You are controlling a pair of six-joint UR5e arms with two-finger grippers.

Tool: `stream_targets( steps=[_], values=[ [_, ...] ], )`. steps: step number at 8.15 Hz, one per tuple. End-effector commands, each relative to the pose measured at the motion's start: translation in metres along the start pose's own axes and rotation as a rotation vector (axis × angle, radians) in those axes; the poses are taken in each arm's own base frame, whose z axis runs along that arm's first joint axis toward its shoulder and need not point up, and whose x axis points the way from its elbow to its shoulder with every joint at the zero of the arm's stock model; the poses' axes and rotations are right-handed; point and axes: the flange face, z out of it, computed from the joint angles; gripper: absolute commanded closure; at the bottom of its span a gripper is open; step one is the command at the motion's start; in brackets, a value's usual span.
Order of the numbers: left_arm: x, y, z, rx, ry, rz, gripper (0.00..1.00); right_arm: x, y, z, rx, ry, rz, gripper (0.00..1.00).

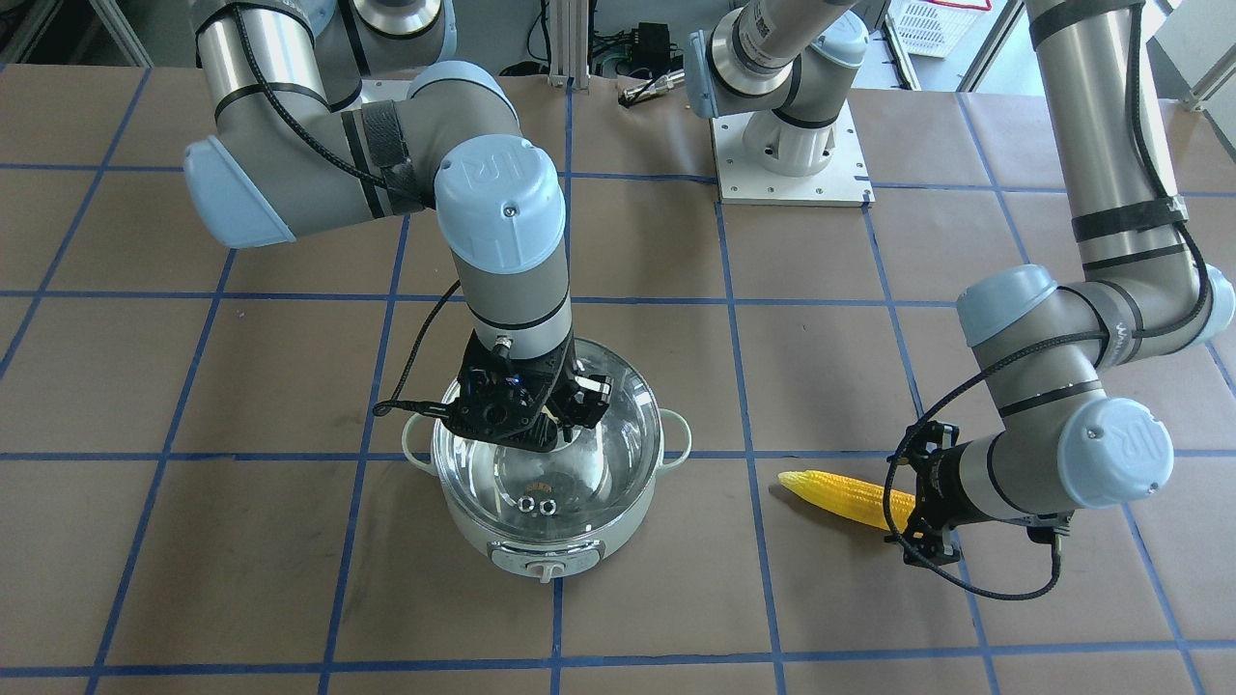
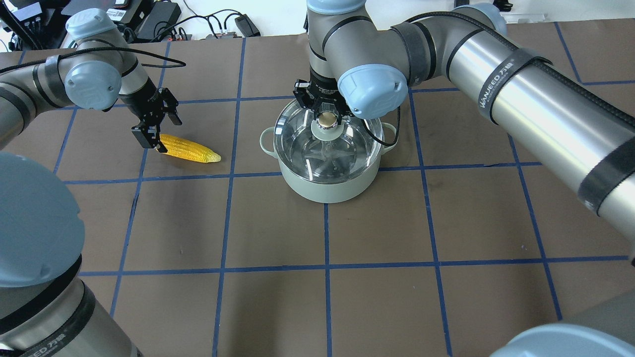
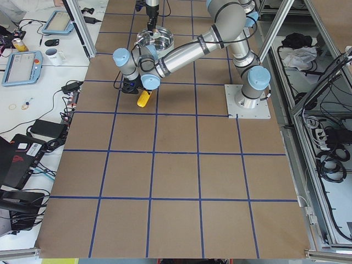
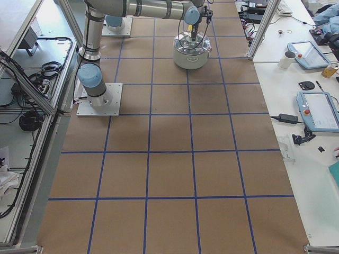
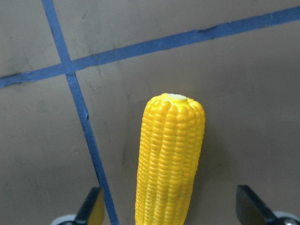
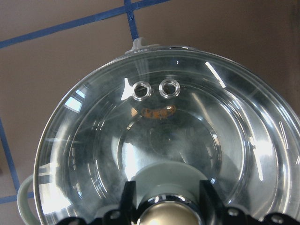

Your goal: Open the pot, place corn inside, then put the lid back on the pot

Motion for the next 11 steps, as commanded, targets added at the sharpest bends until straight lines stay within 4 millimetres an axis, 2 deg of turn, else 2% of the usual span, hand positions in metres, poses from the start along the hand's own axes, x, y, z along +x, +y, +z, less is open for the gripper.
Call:
stream_targets(
  steps=[1, 2, 3, 4, 5, 6, 7, 8, 10, 11],
  values=[
    [0.001, -0.002, 0.015, -0.005, -0.021, -0.019, 0.0, 0.002, 0.006, -0.021, -0.002, -0.022, -0.025, 0.8],
    [0.005, -0.004, 0.026, -0.01, -0.034, -0.02, 0.0, 0.008, 0.01, -0.044, -0.01, -0.03, -0.05, 0.8],
    [0.008, -0.006, 0.037, -0.016, -0.048, -0.022, 0.0, 0.028, 0.006, -0.069, -0.005, -0.031, -0.09, 0.8],
    [0.012, -0.007, 0.036, -0.002, -0.015, -0.019, 0.0, 0.063, -0.009, -0.086, -0.038, -0.05, -0.077, 0.8],
    [0.015, -0.009, 0.037, 0.007, 0.005, -0.009, 0.08, 0.105, -0.024, -0.11, -0.064, -0.092, -0.085, 0.8],
    [0.015, -0.008, 0.036, 0.001, 0.011, -0.024, 0.65, 0.143, -0.034, -0.122, -0.085, -0.075, -0.122, 0.8],
    [0.013, -0.009, 0.029, 0.025, 0.013, -0.032, 0.8, 0.18, -0.046, -0.129, -0.091, -0.049, -0.185, 0.8],
    [0.012, -0.009, 0.024, 0.031, 0.02, -0.047, 0.99, 0.226, -0.063, -0.13, -0.106, -0.022, -0.224, 0.81],
    [0.009, -0.005, 0.005, 0.035, 0.05, -0.062, 1.0, 0.32, -0.093, -0.127, -0.121, -0.015, -0.338, 0.83],
    [0.006, -0.002, -0.012, 0.04, 0.073, -0.069, 1.0, 0.36, -0.1, -0.121, -0.142, 0.027, -0.361, 0.87]
  ],
)
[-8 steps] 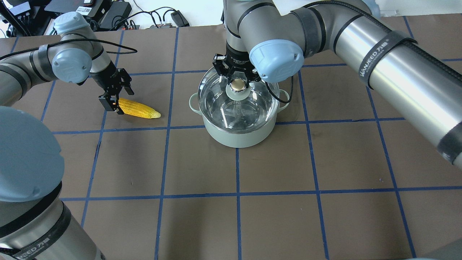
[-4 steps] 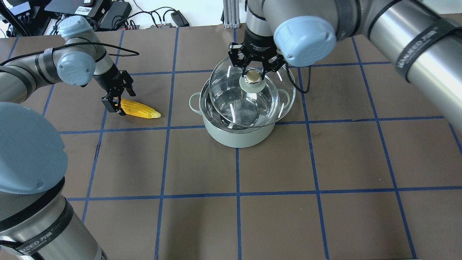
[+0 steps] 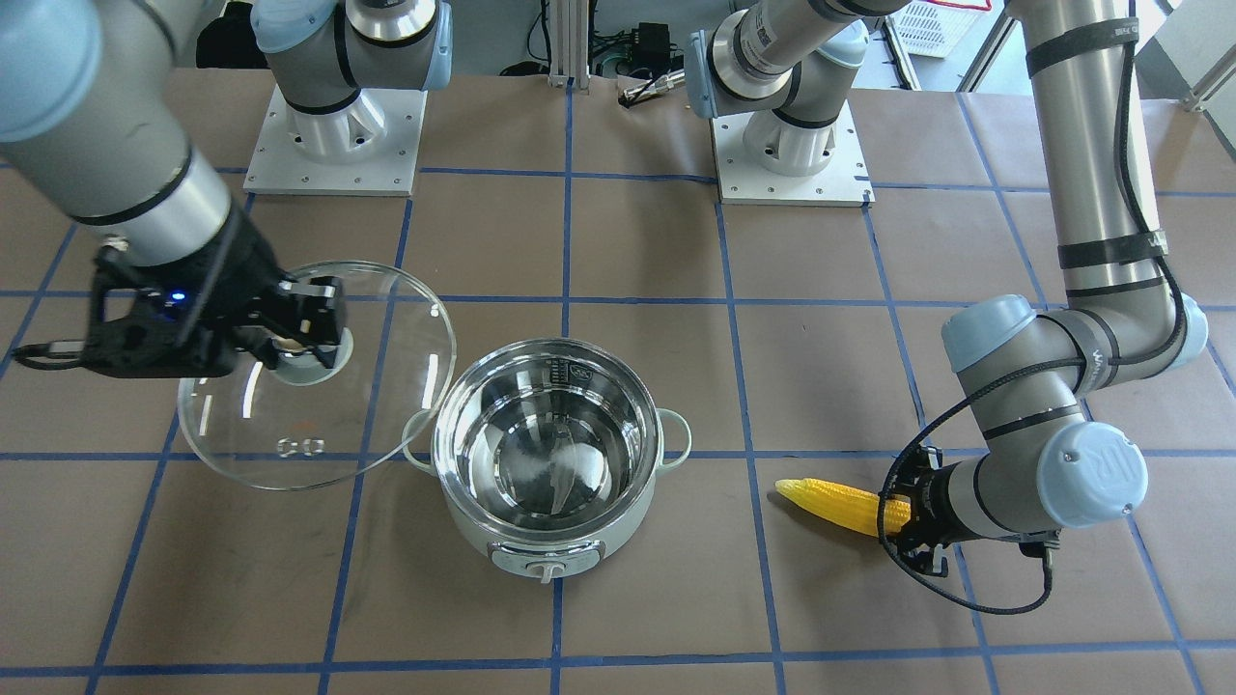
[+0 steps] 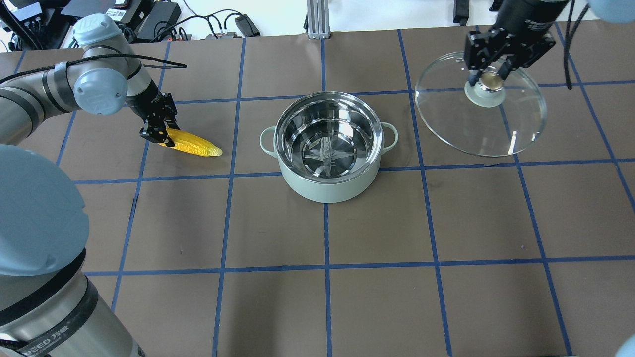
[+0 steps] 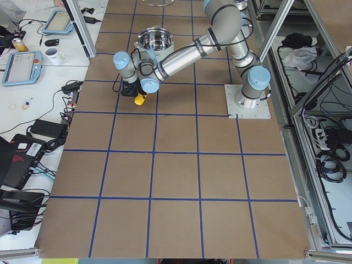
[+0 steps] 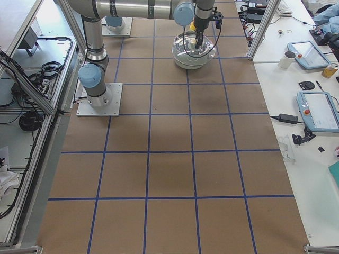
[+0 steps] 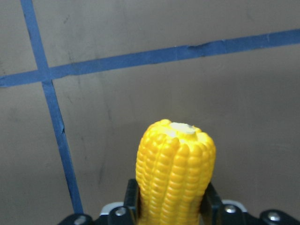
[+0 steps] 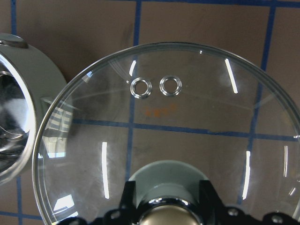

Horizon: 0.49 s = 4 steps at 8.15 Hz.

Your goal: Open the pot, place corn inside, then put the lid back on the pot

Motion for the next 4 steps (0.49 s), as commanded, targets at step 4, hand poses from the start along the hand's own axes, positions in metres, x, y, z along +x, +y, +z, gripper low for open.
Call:
stream_targets(
  steps=[4],
  values=[
    [-0.051, 0.057, -0.168, 0.014, 0.261, -0.034, 1.0, 0.2, 0.0, 0.056, -0.038, 0.048, -0.072, 0.93]
  ],
)
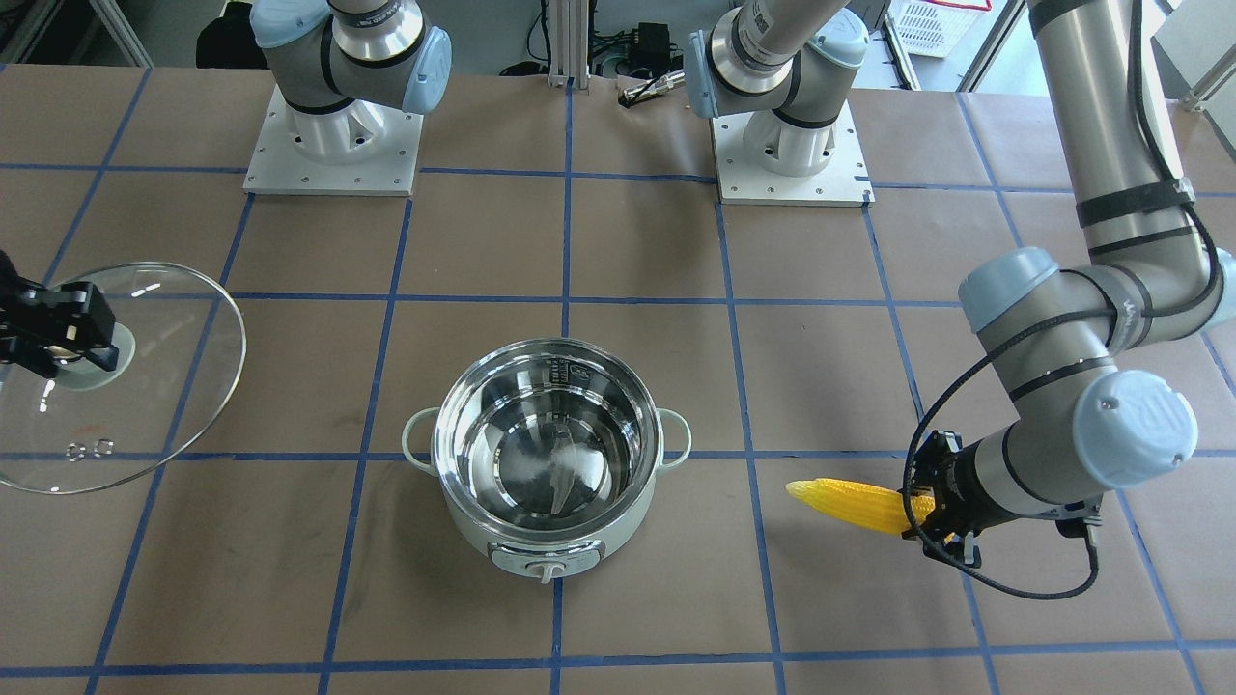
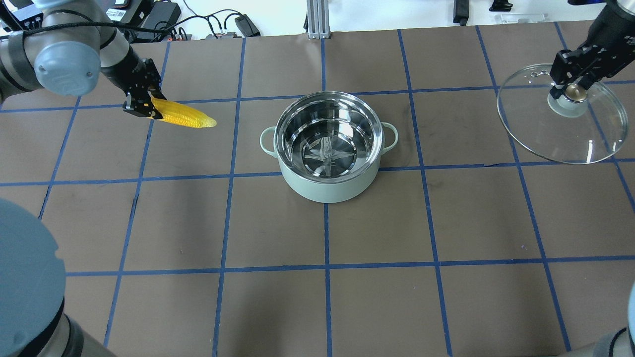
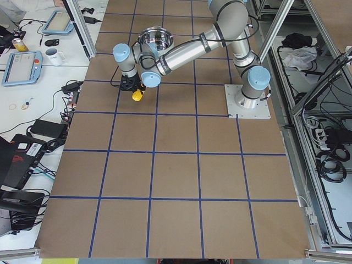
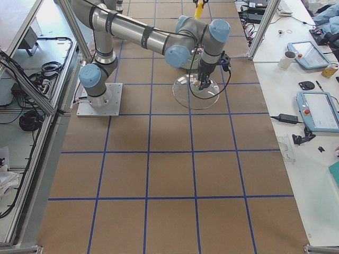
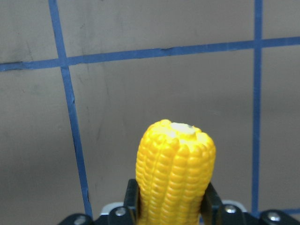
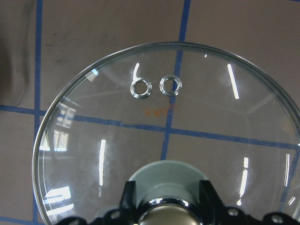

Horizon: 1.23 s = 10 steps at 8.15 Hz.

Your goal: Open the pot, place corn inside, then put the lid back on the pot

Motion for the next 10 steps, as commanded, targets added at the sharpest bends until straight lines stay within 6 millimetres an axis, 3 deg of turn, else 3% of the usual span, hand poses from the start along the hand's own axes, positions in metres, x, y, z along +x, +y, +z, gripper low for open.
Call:
stream_targets(
  steps=[1, 2, 4, 5, 6, 8, 10],
  values=[
    [-0.024, 0.057, -0.093, -0.008, 0.149, 0.015, 1.0, 0.045, -0.001, 0.031, 0.005, -0.001, -0.014, 0.93],
    [-0.029, 0.094, -0.104, -0.021, 0.169, -0.003, 1.0, 0.045, -0.001, 0.033, 0.002, -0.003, -0.014, 0.95],
    [-0.031, 0.187, -0.1, -0.039, 0.223, -0.004, 1.0, 0.045, 0.0, 0.035, -0.003, -0.001, -0.017, 0.95],
    [-0.035, 0.224, -0.098, -0.066, 0.245, -0.031, 1.0, 0.045, 0.0, 0.035, -0.003, -0.003, -0.005, 0.95],
    [-0.042, 0.251, -0.096, -0.076, 0.242, -0.021, 1.0, 0.044, 0.0, 0.035, -0.003, -0.006, -0.006, 0.95],
    [-0.05, 0.284, -0.086, -0.091, 0.232, -0.009, 1.0, 0.044, 0.0, 0.038, -0.006, -0.009, -0.016, 0.95],
    [-0.051, 0.34, -0.051, -0.121, 0.249, -0.032, 1.0, 0.044, 0.0, 0.042, -0.013, -0.013, -0.016, 0.95]
  ],
)
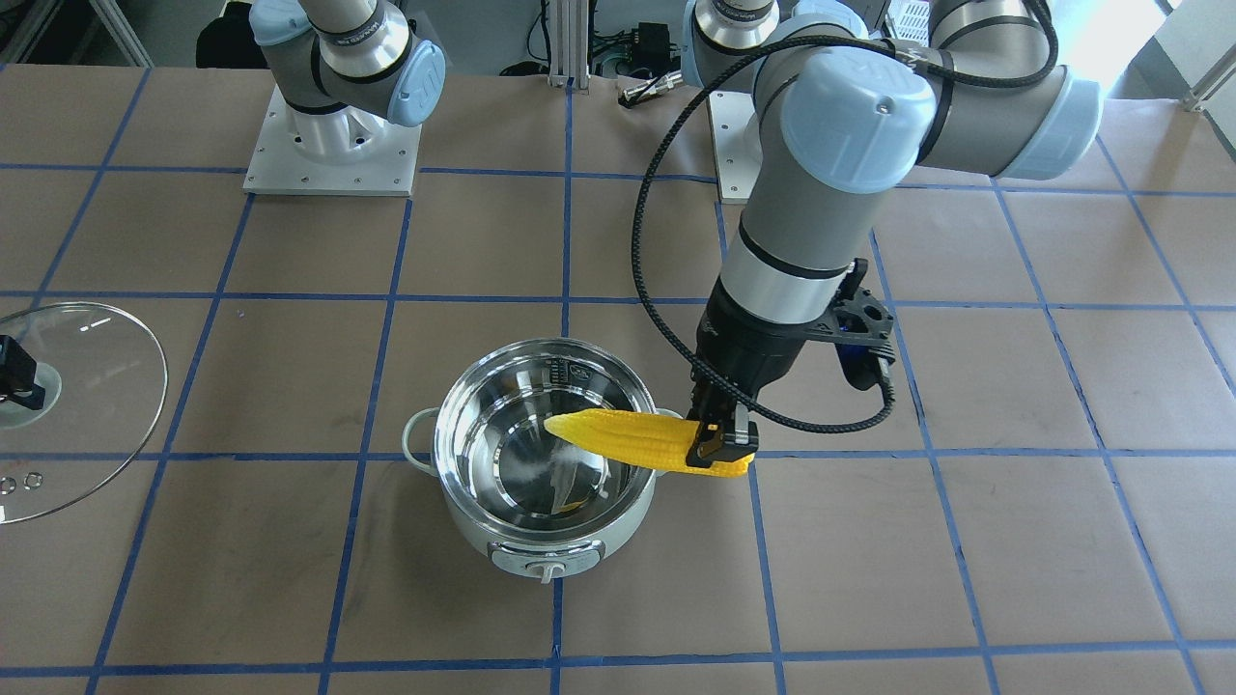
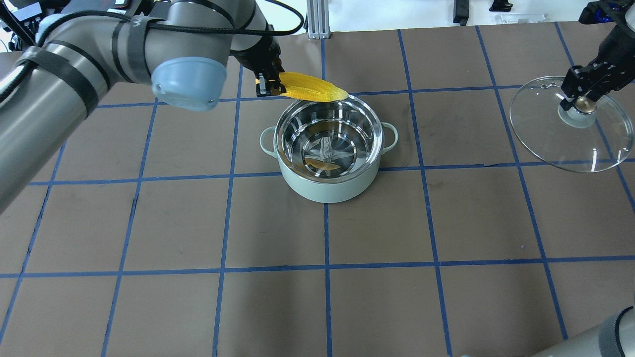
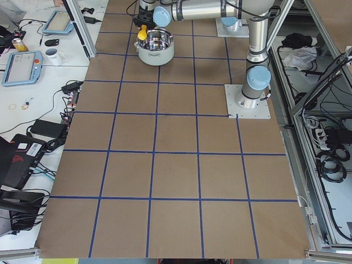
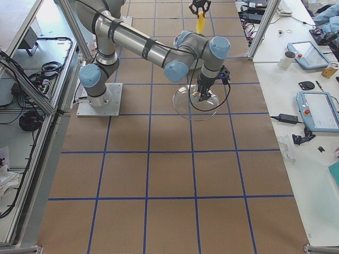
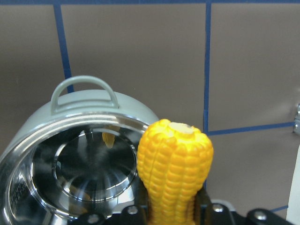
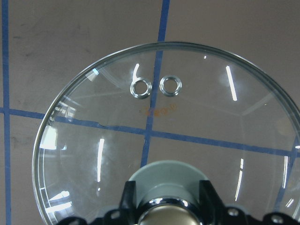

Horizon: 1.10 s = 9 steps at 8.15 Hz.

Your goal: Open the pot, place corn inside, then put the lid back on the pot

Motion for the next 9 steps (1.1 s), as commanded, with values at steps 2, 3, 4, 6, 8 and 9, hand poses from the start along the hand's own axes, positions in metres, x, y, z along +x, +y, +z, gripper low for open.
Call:
stream_targets(
  steps=[2, 3, 4, 6, 8, 9],
  values=[
    [-0.012, 0.057, 0.069, -0.027, -0.01, -0.007, 1.0, 0.0, 0.001, 0.008, -0.014, -0.006, 0.013, 0.95],
    [-0.014, 0.055, 0.073, -0.024, -0.021, 0.0, 1.0, 0.0, 0.001, 0.008, -0.012, -0.007, 0.013, 0.95],
    [-0.016, 0.055, 0.073, -0.017, -0.032, 0.002, 1.0, 0.0, 0.001, 0.007, -0.014, -0.001, 0.012, 0.95],
    [-0.025, 0.051, 0.083, -0.004, -0.077, 0.004, 1.0, 0.001, 0.001, 0.008, -0.015, 0.001, 0.013, 0.94],
    [-0.04, 0.045, 0.1, 0.011, -0.135, -0.003, 1.0, 0.001, 0.001, 0.008, -0.016, 0.0, 0.012, 0.94],
    [-0.043, 0.044, 0.105, 0.015, -0.147, -0.004, 1.0, 0.001, 0.001, 0.005, -0.012, 0.004, 0.013, 0.92]
  ],
)
